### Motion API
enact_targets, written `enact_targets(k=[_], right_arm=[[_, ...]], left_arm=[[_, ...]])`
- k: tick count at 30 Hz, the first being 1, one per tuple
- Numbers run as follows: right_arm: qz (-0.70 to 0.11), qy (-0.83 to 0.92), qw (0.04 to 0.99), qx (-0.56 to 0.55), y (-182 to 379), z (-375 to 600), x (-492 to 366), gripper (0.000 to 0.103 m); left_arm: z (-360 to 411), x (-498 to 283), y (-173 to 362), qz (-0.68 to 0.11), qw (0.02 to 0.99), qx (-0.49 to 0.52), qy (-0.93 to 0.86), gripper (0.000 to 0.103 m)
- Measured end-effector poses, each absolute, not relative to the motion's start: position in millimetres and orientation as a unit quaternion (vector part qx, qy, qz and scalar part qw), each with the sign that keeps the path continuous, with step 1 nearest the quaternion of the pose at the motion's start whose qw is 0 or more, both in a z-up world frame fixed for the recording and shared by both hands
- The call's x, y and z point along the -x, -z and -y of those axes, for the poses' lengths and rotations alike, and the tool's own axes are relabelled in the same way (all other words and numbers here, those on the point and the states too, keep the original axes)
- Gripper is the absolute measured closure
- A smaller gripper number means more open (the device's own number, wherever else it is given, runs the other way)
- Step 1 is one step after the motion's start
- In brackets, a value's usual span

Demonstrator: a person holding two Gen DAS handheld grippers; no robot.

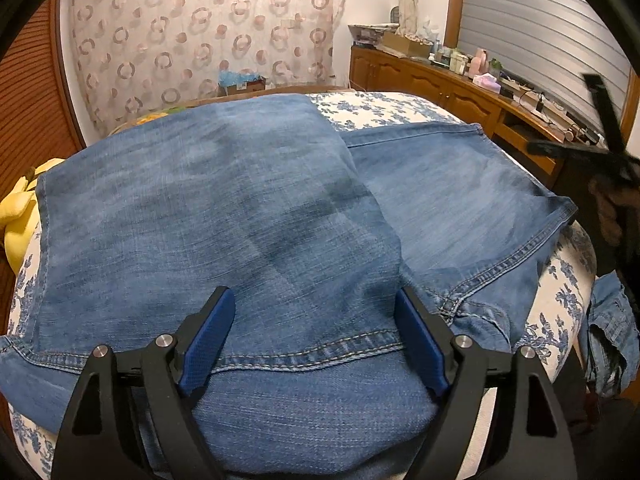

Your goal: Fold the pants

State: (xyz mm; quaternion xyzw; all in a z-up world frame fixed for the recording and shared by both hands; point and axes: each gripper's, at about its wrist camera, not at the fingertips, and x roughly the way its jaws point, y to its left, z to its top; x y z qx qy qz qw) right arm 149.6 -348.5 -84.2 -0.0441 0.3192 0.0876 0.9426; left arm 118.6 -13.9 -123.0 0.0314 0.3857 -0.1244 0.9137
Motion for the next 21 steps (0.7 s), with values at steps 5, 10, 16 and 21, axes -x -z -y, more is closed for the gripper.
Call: enact_targets(k=[5, 10, 16, 21], right_arm=[[-0.312, -0.088, 0.946, 0.029, 83.8, 357.1, -103.1, 0.064], [-0.311, -0.075, 0.947, 0.026, 90.0, 357.9, -80.7, 0.064], [-0.329, -0.068, 0.941, 0.036, 96.3, 353.8, -87.5, 0.064], [-0.348, -0.060, 0.935, 0.030, 105.9, 358.6, -91.5, 0.064]], left_arm=[[18.3, -118.6, 124.4, -0.381, 0.916, -0.043, 0.116, 0.019], [21.0, -118.1, 125.9, -0.379, 0.917, -0.045, 0.114, 0.019], [19.0, -117.9, 125.7, -0.377, 0.918, -0.045, 0.115, 0.019], [19.0, -117.9, 125.9, -0.378, 0.918, -0.045, 0.114, 0.019]])
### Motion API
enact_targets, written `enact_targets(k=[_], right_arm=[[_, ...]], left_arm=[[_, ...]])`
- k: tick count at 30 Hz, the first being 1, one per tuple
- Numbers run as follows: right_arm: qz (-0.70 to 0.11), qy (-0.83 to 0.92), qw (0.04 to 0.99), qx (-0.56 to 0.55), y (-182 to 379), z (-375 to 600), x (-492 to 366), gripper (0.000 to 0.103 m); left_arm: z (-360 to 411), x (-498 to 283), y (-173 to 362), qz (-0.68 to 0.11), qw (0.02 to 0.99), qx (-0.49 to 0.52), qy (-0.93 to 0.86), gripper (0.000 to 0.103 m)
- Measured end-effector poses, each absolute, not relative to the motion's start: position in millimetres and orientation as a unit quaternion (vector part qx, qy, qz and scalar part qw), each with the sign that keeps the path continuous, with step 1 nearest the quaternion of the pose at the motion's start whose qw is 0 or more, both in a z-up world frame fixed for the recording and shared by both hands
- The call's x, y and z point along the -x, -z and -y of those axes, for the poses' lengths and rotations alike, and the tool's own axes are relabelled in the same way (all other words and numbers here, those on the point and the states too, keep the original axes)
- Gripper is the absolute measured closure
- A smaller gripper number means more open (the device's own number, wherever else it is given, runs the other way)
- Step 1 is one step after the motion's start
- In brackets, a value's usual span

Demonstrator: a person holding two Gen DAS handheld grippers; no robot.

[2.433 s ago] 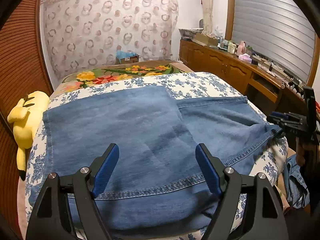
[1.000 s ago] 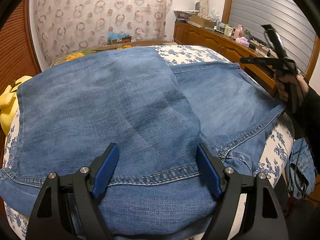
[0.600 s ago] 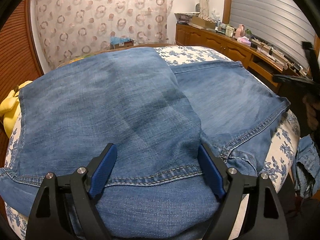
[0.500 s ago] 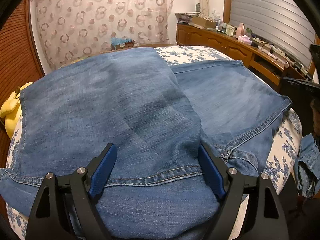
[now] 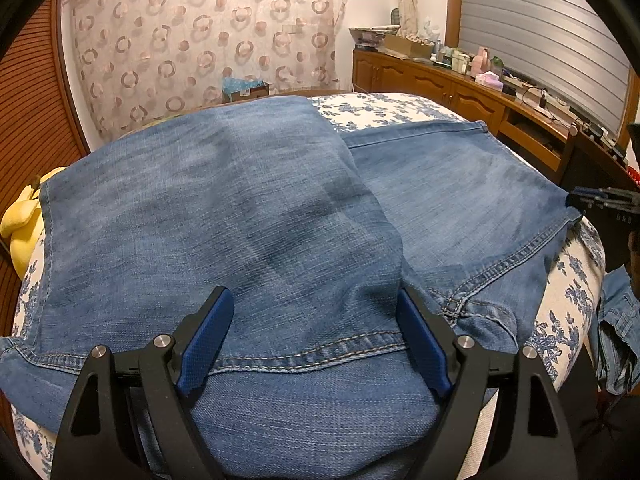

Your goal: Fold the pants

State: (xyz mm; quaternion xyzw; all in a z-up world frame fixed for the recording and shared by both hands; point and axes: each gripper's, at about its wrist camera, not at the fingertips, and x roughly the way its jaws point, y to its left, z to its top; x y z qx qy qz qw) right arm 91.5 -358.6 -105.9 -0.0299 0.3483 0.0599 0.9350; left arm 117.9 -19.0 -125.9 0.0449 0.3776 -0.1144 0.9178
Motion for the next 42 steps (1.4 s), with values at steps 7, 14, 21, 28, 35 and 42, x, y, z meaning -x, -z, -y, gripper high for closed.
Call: enact_targets(k=[7, 14, 21, 28, 35, 42], right_arm=[[-0.359, -0.056, 0.932, 0.019, 115.1, 360.7, -93.5, 0.062], [-0.345, -0.050, 0.937, 0.030, 119.7, 356.8, -89.9, 0.062], [-0.347, -0.052, 0.936, 0.034, 123.8, 358.6, -88.2, 0.062], [-0.339, -0.099, 0.933, 0.073, 112.8, 340.9, -84.7, 0.089], [-0.282, -0.159, 0.942, 0.094, 57.1, 306.6, -83.8, 0.091], [-0.211, -0.250, 0.938, 0.115, -4.0, 230.5, -85.7, 0.091]], left_arm=[[19.4, -117.3, 125.1, -0.377, 0.918, -0.042, 0.115, 0.019], [20.2, -117.5, 123.7, -0.376, 0.918, -0.043, 0.115, 0.019], [20.3, -117.5, 124.0, -0.377, 0.918, -0.043, 0.115, 0.019], [13.9, -119.2, 113.2, -0.389, 0.915, -0.024, 0.107, 0.019], [4.6, -105.7, 77.3, -0.356, 0.929, -0.018, 0.103, 0.019], [-25.0, -92.3, 55.2, -0.324, 0.943, -0.001, 0.079, 0.019]])
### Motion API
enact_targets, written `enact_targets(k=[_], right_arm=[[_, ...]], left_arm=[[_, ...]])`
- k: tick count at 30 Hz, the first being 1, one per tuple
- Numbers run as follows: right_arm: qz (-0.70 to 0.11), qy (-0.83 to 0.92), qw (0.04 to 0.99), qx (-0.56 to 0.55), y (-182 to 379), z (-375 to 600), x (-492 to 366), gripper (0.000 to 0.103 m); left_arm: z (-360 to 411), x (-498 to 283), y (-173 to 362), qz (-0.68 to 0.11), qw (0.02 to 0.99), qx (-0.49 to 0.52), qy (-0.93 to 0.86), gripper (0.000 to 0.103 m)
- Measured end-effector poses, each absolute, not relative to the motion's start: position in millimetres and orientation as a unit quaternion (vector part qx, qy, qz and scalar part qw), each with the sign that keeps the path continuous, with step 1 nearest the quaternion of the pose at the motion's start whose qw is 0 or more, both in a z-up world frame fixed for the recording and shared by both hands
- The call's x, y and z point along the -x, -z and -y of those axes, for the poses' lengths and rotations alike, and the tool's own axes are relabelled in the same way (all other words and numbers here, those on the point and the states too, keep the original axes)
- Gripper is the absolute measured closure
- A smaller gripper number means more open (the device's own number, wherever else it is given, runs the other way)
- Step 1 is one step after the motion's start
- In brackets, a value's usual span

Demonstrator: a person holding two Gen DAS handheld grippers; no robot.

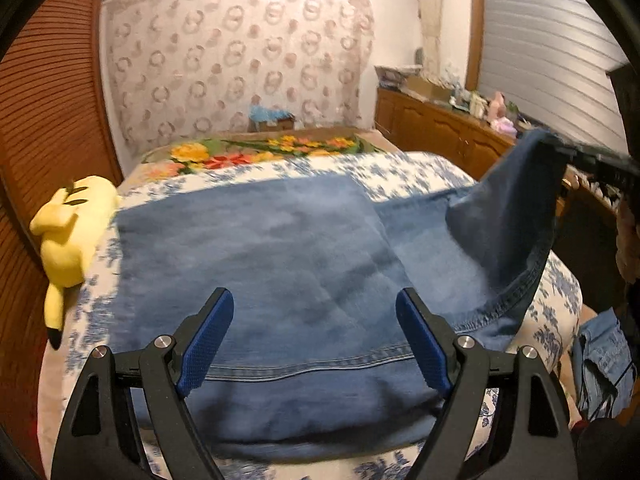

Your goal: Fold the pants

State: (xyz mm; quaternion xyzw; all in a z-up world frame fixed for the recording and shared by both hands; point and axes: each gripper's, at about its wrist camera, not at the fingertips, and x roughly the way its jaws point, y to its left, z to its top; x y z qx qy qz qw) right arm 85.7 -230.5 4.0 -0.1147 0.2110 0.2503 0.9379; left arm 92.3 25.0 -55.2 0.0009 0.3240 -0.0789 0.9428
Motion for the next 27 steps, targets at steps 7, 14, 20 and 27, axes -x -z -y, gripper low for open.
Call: enact_targets(k=[7, 14, 20, 27], right_arm=[[-0.167, -0.352, 0.912, 0.130, -38.7, 134.7, -88.7, 0.092], [-0.167, -0.407, 0.885, 0.150, -31.9, 57.4, -94.7, 0.091], [-0.180, -0.416, 0.876, 0.168, -17.8, 31.1, -109.2, 0.082], [-0.175, -0.403, 0.885, 0.156, -15.1, 70.6, -121.7, 0.069]], left_arm=[[-63.5, -75.6, 46.2, -0.306, 0.951, 0.015, 0.044, 0.019], [-100.5, -65.5, 52.2, -0.307, 0.951, 0.032, 0.012, 0.019], [-115.3, -60.9, 57.4, -0.307, 0.951, 0.042, -0.001, 0.019], [-117.7, -63.8, 60.9, -0.308, 0.950, 0.042, 0.003, 0.019]])
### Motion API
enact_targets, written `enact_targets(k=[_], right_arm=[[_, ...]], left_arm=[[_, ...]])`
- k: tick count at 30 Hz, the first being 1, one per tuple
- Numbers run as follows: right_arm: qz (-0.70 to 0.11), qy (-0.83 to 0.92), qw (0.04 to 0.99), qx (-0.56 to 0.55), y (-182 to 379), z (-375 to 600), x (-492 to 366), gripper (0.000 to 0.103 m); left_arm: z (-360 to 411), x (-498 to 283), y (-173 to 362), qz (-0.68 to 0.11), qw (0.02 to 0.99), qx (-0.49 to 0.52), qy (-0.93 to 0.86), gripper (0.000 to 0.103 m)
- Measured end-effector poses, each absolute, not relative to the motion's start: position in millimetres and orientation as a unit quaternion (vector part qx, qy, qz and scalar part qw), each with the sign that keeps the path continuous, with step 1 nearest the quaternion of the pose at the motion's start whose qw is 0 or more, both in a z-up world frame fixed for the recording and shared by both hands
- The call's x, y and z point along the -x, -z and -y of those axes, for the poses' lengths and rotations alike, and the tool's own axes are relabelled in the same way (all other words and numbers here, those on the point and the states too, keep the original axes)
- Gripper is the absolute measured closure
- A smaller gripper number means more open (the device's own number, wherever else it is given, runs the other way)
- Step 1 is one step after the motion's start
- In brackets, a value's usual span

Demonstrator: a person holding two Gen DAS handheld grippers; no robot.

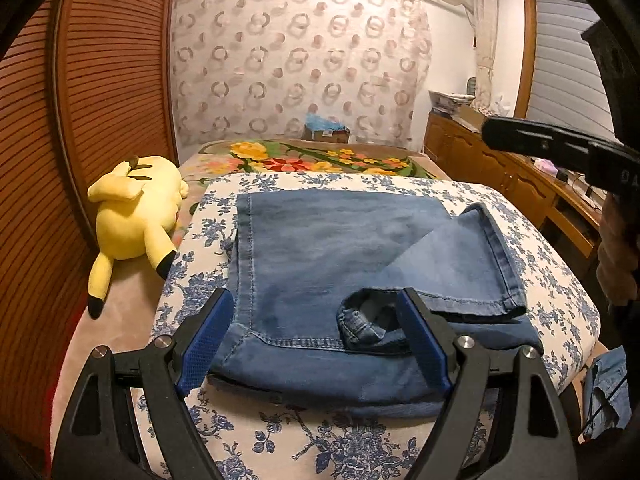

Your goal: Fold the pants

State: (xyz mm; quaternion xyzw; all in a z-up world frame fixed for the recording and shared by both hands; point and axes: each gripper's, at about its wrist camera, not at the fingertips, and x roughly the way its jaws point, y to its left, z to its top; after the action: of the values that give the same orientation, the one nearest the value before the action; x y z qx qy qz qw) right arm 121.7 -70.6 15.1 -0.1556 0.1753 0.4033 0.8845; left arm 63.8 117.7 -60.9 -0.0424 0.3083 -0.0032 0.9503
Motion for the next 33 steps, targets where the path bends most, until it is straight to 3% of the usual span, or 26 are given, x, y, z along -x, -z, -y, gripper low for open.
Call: enact_targets(k=[7, 10, 16, 29, 31, 32, 33], right_arm=[[-0.213, -0.367, 0.894, 0.144, 19.1, 89.7, -121.9, 0.069], [-0.232, -0.344, 0.899, 0.140, 32.6, 96.0, -124.6, 0.061], [-0.274, -0.323, 0.898, 0.119, 52.5, 104.1, -131.0, 0.056], [-0.341, -0.330, 0.877, 0.070, 70.0, 95.8, -134.7, 0.055], [-0.340, -0.346, 0.872, 0.061, 72.5, 97.9, -137.3, 0.074], [-0.337, -0.355, 0.870, 0.060, 69.5, 96.1, -138.2, 0.091], [-0.332, -0.362, 0.869, 0.057, 66.5, 96.9, -138.3, 0.093]], left_arm=[[-108.1, -75.2, 77.8, -0.330, 0.943, 0.034, 0.019, 0.019], [-100.9, -80.5, 85.9, -0.339, 0.940, 0.029, 0.033, 0.019], [-88.6, -98.4, 98.3, -0.365, 0.929, 0.009, 0.054, 0.036], [-77.7, -108.8, 113.3, -0.389, 0.919, -0.011, 0.056, 0.036], [-78.8, -110.1, 113.4, -0.390, 0.919, -0.011, 0.056, 0.036], [-78.7, -109.9, 113.4, -0.390, 0.919, -0.011, 0.056, 0.036], [-78.2, -109.9, 114.1, -0.390, 0.919, -0.012, 0.056, 0.036]])
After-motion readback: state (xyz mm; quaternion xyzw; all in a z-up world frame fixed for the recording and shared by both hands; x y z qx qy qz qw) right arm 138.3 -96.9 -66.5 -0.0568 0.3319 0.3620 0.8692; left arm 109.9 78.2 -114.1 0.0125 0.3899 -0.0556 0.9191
